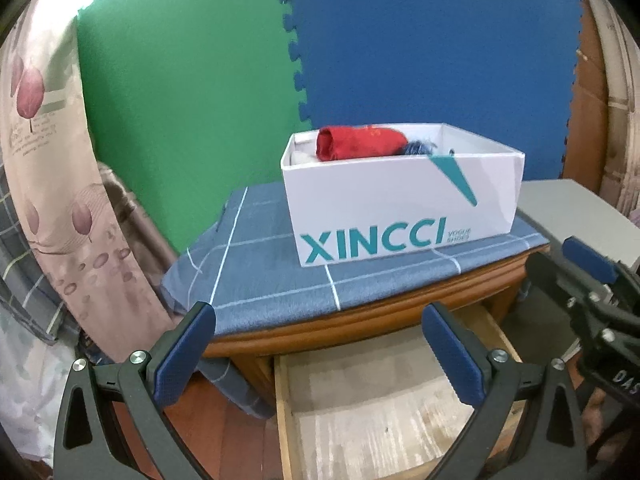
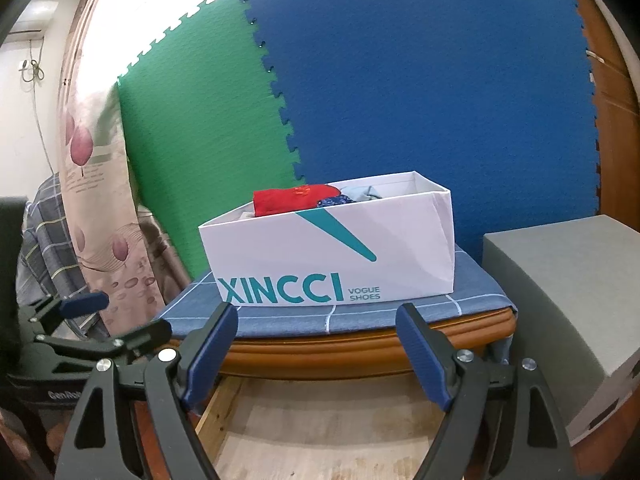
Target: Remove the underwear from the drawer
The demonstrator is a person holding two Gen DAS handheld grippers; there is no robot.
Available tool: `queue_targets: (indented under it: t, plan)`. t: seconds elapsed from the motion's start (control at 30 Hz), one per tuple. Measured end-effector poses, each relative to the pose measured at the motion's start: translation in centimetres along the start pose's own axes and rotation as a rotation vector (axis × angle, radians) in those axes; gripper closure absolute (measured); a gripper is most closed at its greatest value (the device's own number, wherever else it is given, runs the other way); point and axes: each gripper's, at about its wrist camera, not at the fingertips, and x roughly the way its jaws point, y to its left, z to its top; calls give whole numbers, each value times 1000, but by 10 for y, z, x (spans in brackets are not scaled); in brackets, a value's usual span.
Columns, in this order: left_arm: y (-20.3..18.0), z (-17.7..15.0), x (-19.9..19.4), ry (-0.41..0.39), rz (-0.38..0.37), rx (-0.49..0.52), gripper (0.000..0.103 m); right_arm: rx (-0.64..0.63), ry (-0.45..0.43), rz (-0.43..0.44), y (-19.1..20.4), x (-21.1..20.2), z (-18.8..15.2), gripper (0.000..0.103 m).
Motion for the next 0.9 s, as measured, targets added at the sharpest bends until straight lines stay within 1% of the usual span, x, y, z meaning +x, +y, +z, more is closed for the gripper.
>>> queue_targets:
  t: [0.2, 0.37, 0.47, 0.6, 0.67, 0.77, 0.9]
  plan:
    - [-2, 2, -3, 6, 12, 20, 0, -3, 2, 4, 1, 0, 0, 20]
    - [2, 3, -8, -11, -23, 0, 0, 0, 0, 4, 1, -1, 0, 20]
    - [6, 4, -7, -2, -41, -17, 0, 0, -3, 4, 1, -1, 0, 20]
    - [10, 5, -9, -7, -92, -43, 0, -4, -10, 2, 1, -2, 0, 20]
    - [8, 5, -12, -20, -74, -34, 0, -6, -5, 3, 1, -1, 0, 20]
    - [1, 6, -15, -39, -19, 7, 0, -11, -6, 3, 2, -1, 0, 20]
    - [-1, 5, -17, -49, -27, 21, 0, -9, -4, 3, 1, -1, 0, 20]
